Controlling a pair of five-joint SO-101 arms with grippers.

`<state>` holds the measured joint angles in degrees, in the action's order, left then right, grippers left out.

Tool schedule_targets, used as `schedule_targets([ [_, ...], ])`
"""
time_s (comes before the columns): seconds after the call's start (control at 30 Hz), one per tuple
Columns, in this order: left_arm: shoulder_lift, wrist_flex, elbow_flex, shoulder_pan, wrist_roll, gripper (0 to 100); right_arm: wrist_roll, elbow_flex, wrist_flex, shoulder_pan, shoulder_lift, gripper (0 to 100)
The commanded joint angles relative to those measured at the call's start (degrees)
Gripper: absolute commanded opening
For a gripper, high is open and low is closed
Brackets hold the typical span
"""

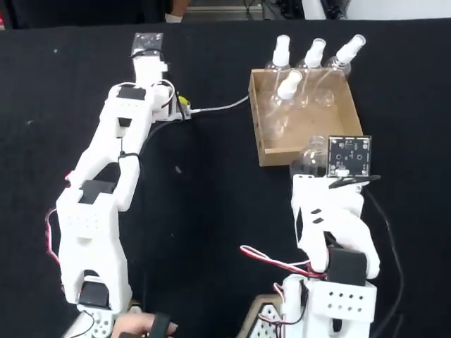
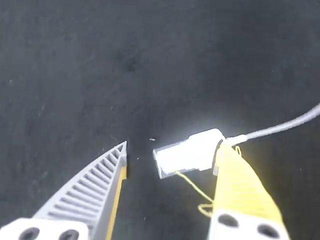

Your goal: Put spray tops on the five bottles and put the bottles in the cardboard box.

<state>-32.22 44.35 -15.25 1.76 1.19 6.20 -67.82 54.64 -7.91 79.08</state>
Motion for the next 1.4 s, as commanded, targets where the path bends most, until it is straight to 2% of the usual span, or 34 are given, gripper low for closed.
schedule_targets([
  [0.0, -0.35, 0.35, -4.70, 0.92, -1.93, 28, -0.18, 0.40, -1.85, -0.70, 0.92, 1.1],
  [0.23, -1.85, 0.79, -4.53, 0.84, -2.02, 28, -0.26, 0.31, -1.85, -0.70, 0.92, 1.1],
  [0.4, -1.32, 7.56, -6.46, 0.22, -2.11, 28, -0.26, -0.40, -1.93, -0.70, 1.36, 1.1],
  [0.57, -1.85, 12.84, -10.51, -3.56, -4.66, 28, -0.26, -0.48, -1.93, -0.62, 1.36, 1.1],
  [0.77, -1.23, 13.71, -12.09, -6.99, -6.51, 28, -0.26, -0.48, -1.93, -0.62, 1.36, 1.1],
  [0.97, -1.85, 18.55, -18.24, -4.35, -5.19, 28, -0.18, -1.71, -4.40, -0.70, 1.36, 1.1],
  [1.13, -1.85, 18.37, -19.30, -1.89, 0.97, 28, 0.00, -2.33, -5.36, -0.70, 1.36, 1.1],
  [1.37, -1.93, 19.08, -18.42, -1.01, 1.32, 28, 0.00, -2.33, -5.45, -0.70, 1.36, 1.1],
])
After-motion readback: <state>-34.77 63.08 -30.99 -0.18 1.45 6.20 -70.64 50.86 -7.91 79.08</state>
